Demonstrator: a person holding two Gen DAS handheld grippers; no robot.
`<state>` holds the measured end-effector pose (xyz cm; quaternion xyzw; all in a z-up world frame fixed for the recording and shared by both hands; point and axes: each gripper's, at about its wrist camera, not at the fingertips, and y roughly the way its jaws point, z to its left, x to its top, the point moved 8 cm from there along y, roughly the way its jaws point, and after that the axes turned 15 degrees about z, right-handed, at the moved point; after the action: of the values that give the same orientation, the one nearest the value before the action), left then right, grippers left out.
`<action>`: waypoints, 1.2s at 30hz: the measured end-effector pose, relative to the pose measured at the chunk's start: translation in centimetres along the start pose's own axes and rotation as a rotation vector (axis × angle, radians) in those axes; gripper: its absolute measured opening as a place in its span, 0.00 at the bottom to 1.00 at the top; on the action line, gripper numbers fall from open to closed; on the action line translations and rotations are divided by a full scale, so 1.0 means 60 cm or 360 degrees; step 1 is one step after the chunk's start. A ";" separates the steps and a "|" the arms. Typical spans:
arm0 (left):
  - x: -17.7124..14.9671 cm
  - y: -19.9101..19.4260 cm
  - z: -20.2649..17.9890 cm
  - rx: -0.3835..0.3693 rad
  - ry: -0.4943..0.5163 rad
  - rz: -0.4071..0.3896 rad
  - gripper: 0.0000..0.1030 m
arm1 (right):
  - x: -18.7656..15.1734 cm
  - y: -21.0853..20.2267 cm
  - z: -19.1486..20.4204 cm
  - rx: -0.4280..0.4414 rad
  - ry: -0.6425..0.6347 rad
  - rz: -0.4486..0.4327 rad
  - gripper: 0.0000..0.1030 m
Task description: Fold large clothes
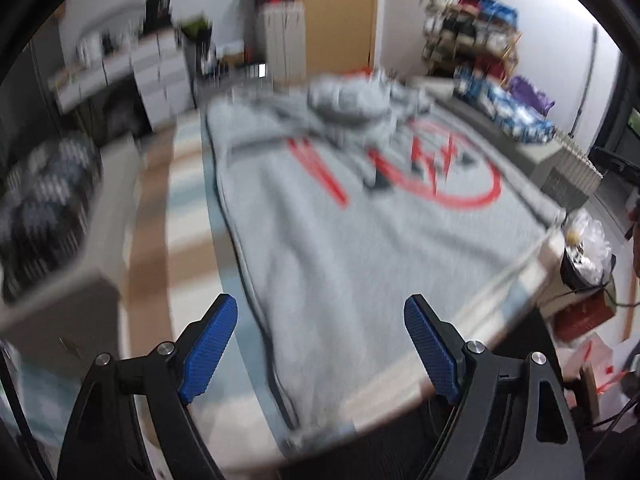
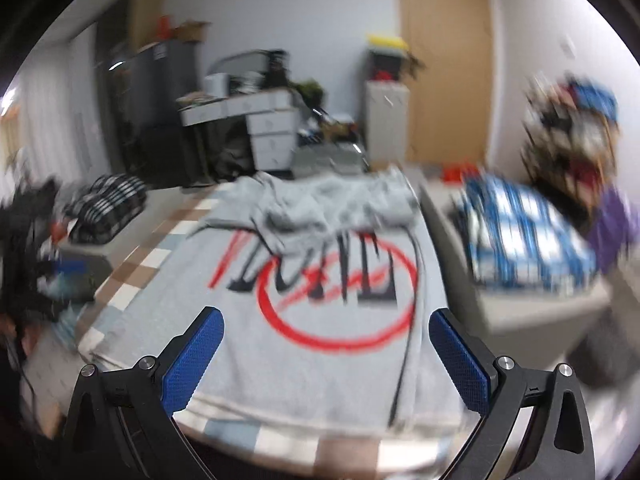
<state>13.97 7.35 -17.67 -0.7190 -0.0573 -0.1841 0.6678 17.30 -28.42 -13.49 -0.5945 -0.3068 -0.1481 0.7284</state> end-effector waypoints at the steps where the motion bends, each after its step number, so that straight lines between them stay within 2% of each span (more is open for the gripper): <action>1: -0.007 0.012 0.005 -0.0029 -0.0023 0.0034 0.80 | -0.013 0.005 -0.011 0.0044 0.0072 0.0021 1.00; 4: -0.021 0.043 0.028 -0.0094 -0.0131 0.0104 0.80 | -0.067 0.034 -0.033 0.0240 0.0320 0.0106 1.00; 7: -0.032 0.066 0.042 -0.0286 -0.0246 0.0167 0.80 | -0.100 0.060 -0.030 0.0246 0.0393 0.0173 1.00; 11: -0.057 0.084 0.027 -0.0574 -0.0322 0.0257 0.80 | -0.120 0.078 0.008 0.0271 0.0330 0.0222 1.00; 15: -0.071 0.066 0.007 -0.0789 -0.0357 0.0219 0.80 | -0.115 0.082 0.049 0.0348 0.0269 0.0207 1.00; 19: -0.077 0.062 0.003 -0.1129 -0.0444 0.0268 0.80 | -0.107 0.091 0.081 0.0422 0.0246 0.0210 1.00; 21: -0.073 0.062 0.003 -0.1199 -0.0460 0.0266 0.80 | -0.106 0.093 0.101 0.0498 0.0231 0.0210 1.00; 26: -0.041 0.037 -0.013 -0.1562 -0.0446 0.0162 0.80 | -0.112 0.101 0.155 0.0589 0.0118 0.0232 1.00; 29: -0.017 0.015 -0.011 -0.1596 -0.0412 -0.0001 0.80 | -0.118 0.114 0.186 0.0541 0.0006 0.0245 1.00; 30: -0.014 0.013 -0.012 -0.1618 -0.0402 -0.0016 0.80 | -0.122 0.124 0.203 0.0494 -0.0071 0.0236 1.00; 32: -0.017 0.021 -0.020 -0.1688 -0.0407 0.0038 0.80 | -0.131 0.141 0.229 0.0470 -0.0173 0.0243 1.00; 36: -0.027 0.040 -0.023 -0.1634 -0.0448 0.0103 0.80 | -0.159 0.184 0.312 0.0489 -0.0415 0.0343 1.00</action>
<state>13.01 6.00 -20.41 -0.9724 -0.0267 -0.0695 0.2212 11.32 -9.19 -26.00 -0.5201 -0.3519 0.0571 0.7762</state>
